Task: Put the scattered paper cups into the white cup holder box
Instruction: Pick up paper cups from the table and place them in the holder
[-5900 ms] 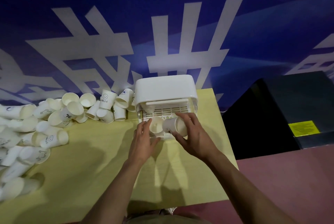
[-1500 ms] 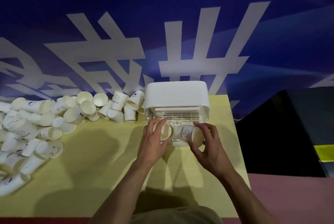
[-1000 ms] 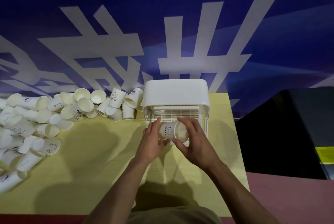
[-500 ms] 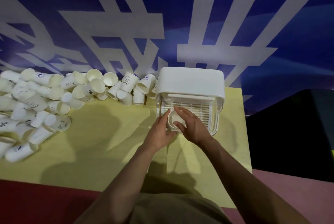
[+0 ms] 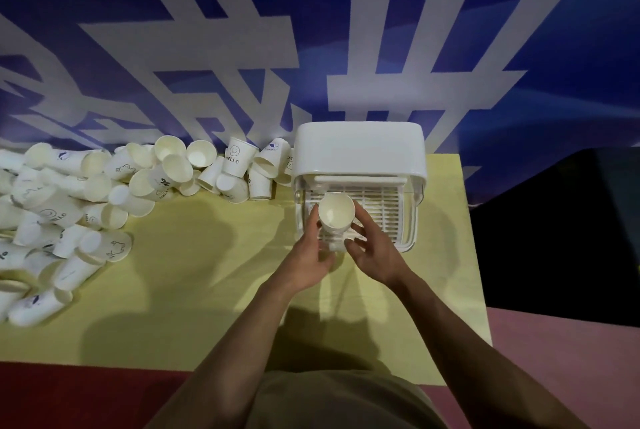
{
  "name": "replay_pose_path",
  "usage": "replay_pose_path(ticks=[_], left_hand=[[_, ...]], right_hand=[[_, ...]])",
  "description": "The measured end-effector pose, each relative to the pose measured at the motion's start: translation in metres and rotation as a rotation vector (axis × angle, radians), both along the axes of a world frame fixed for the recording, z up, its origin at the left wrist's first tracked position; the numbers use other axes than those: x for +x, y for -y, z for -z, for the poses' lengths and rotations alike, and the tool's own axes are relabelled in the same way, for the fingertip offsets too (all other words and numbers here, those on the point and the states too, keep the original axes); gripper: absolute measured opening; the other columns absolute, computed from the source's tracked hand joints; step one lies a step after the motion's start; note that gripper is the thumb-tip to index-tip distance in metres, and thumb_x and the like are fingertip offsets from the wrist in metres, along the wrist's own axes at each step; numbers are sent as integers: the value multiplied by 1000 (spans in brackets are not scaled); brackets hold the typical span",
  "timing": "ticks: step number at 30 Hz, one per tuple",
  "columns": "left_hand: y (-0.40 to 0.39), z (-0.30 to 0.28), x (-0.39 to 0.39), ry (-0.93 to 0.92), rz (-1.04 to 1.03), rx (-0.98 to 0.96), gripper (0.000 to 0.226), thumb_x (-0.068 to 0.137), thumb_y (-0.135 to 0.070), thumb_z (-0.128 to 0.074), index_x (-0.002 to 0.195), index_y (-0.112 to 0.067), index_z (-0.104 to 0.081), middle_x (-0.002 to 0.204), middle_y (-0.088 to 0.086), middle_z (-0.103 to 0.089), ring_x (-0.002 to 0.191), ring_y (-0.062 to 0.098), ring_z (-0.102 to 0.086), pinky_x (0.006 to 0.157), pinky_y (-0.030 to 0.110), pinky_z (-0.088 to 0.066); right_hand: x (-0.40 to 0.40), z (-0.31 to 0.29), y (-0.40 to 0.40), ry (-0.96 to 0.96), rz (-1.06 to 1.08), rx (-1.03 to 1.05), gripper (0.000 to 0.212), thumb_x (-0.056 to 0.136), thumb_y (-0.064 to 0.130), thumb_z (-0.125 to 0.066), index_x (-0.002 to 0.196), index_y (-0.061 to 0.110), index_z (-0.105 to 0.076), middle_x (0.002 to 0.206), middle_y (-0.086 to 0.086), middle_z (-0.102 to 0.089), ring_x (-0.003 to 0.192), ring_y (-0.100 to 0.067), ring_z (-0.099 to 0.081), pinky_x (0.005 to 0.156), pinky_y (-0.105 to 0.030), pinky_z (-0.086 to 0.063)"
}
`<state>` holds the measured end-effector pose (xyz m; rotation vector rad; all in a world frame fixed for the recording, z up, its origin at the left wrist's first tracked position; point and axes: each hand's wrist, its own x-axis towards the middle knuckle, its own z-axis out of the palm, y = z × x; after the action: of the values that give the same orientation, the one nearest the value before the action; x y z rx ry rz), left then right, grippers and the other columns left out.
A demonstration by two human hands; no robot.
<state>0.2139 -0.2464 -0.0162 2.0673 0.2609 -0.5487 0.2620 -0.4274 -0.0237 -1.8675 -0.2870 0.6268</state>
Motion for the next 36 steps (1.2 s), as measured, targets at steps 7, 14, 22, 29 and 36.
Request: replay_pose_path(ticks=[7,14,22,29,36], left_hand=[[16,-3,42,-24,40,-12,110,93,-24,-68,153,-47,22,163,-12,-24,140,14,-43,114,42,-41],[18,10,82,-89,46,94,63,98,-27,-62,145,-24,-21,123,-6,-49,115,16,-57,95,33,-49],[18,7,94,-136,76,145,53,99,-33,-60,140,-17,-31,130,-1,-50,116,12,-49,95,28,-40],[14,9,78,-78,54,53,71,99,-26,-62,152,-25,-13,124,-7,-43,115,11,-51,92,28,-42],[6,5,56,68,33,36,85,97,-21,-62,159,-34,-5,162,-15,-19,123,11,-55,102,35,-48]], right_hand=[[33,14,18,-24,90,-27,72,100,-1,-47,156,40,-30,158,13,-40,145,-6,-41,112,-26,-43],[75,26,10,-17,138,-193,39,98,-2,-47,135,2,-56,129,-9,-63,121,-11,-60,96,-22,-46],[95,26,0,15,128,-320,31,90,-3,-47,80,25,-53,70,11,-48,61,-2,-43,62,-20,-39],[81,35,1,18,61,-348,32,94,18,-55,118,0,-65,113,-21,-68,102,-34,-69,90,-51,-58],[54,29,9,20,142,-237,64,99,13,-60,156,9,-31,155,-10,-42,136,-25,-50,101,-41,-54]])
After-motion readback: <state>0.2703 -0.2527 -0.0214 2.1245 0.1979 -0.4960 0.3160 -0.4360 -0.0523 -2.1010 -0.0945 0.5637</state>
